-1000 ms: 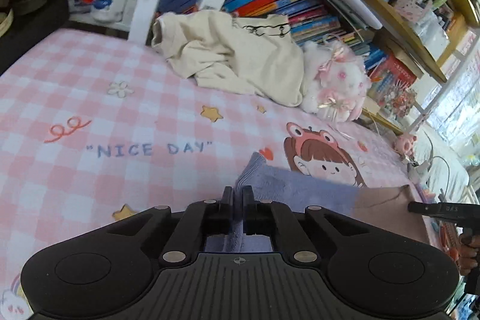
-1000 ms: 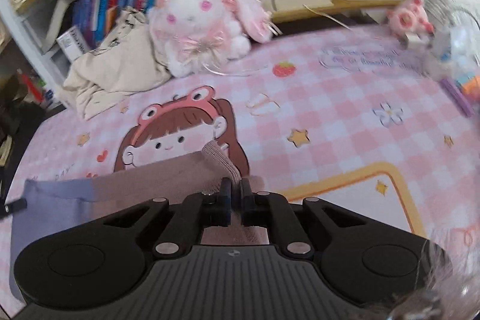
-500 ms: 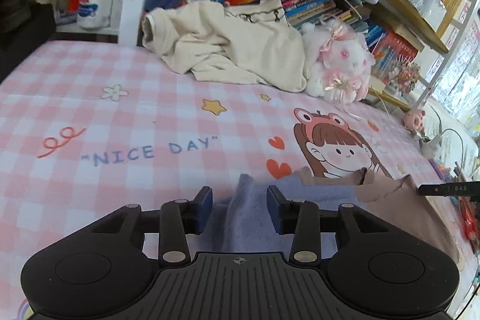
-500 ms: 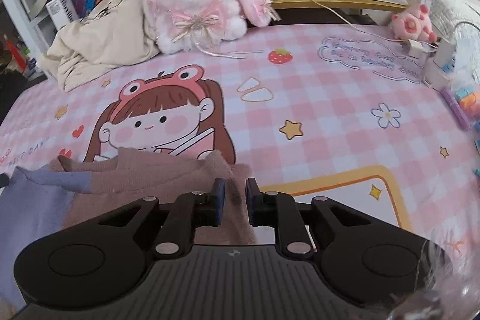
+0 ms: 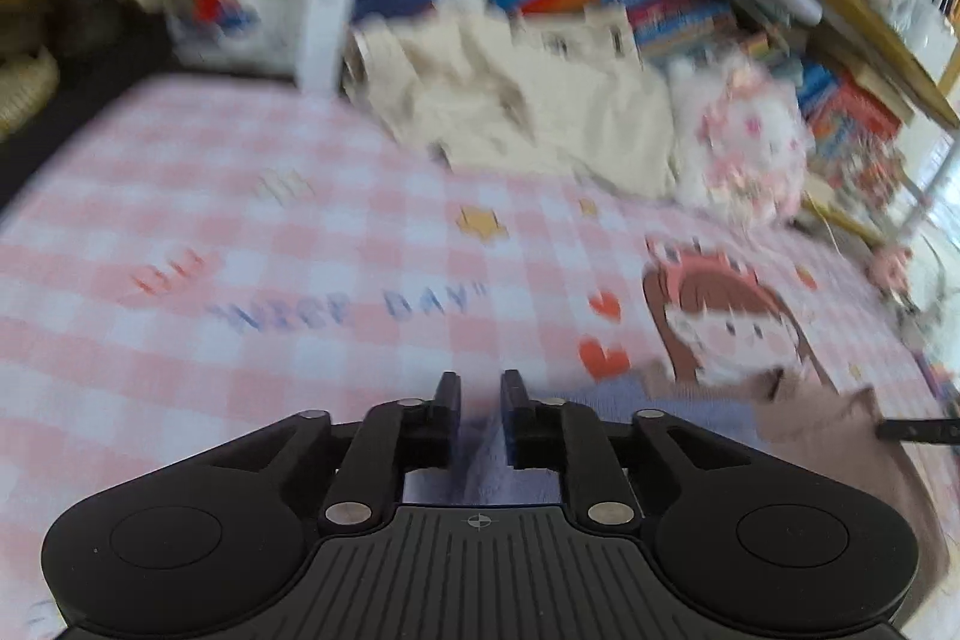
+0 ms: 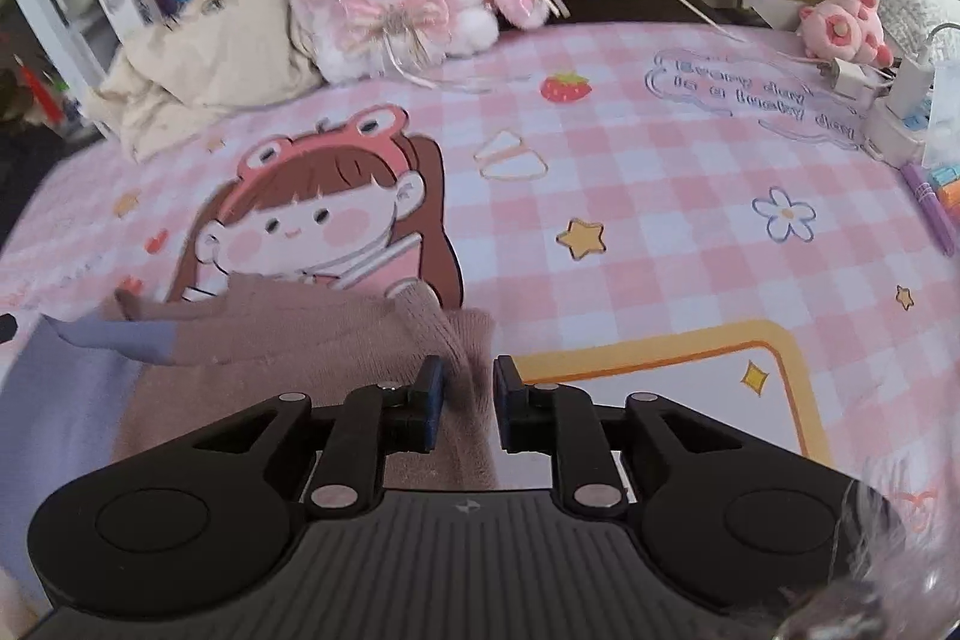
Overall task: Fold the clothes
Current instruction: 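Lay the hem down near the collar and open both grippers, then withdraw both grippers and move the left gripper to the lavender half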
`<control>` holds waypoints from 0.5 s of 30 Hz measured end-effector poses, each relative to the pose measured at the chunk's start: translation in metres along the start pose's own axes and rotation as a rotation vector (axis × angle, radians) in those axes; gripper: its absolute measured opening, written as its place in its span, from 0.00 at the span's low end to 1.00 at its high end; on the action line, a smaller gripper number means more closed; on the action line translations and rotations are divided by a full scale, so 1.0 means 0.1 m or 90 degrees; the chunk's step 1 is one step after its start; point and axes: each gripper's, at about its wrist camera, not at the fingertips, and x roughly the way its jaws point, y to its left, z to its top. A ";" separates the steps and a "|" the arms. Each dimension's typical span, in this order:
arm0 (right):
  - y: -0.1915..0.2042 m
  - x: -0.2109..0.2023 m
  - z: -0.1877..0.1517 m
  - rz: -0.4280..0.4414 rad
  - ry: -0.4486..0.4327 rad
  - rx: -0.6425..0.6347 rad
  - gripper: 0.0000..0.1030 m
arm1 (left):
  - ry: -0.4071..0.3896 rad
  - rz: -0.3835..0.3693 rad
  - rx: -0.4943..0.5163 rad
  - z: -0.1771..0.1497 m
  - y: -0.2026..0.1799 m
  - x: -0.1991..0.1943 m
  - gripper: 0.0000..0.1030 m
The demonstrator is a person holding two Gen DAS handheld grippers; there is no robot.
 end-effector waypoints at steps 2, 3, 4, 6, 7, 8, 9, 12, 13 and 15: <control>-0.02 -0.11 0.00 0.013 -0.007 -0.022 0.24 | -0.022 0.018 0.013 -0.03 -0.12 -0.19 0.17; -0.02 -0.17 -0.01 0.019 -0.012 -0.039 0.29 | -0.026 0.028 0.021 -0.08 -0.21 -0.28 0.17; -0.02 -0.23 -0.03 0.026 -0.018 -0.060 0.34 | -0.027 0.038 0.028 -0.13 -0.31 -0.36 0.18; -0.03 -0.35 -0.09 0.042 -0.025 -0.099 0.35 | -0.024 0.047 0.035 -0.27 -0.52 -0.49 0.22; -0.03 -0.40 -0.13 0.051 -0.026 -0.118 0.35 | -0.022 0.047 0.032 -0.37 -0.66 -0.55 0.24; -0.05 -0.43 -0.17 0.062 -0.022 -0.134 0.35 | -0.020 0.044 0.029 -0.47 -0.79 -0.60 0.25; -0.06 -0.46 -0.22 0.074 -0.019 -0.149 0.35 | -0.015 0.040 0.027 -0.56 -0.92 -0.62 0.26; -0.09 -0.50 -0.35 0.103 -0.004 -0.189 0.35 | 0.003 0.038 0.025 -0.84 -1.33 -0.66 0.30; -0.11 -0.50 -0.40 0.113 0.004 -0.200 0.35 | 0.010 0.045 0.027 -0.92 -1.45 -0.67 0.30; -0.16 -0.50 -0.48 0.133 0.022 -0.215 0.35 | 0.017 0.055 0.035 -1.05 -1.65 -0.70 0.39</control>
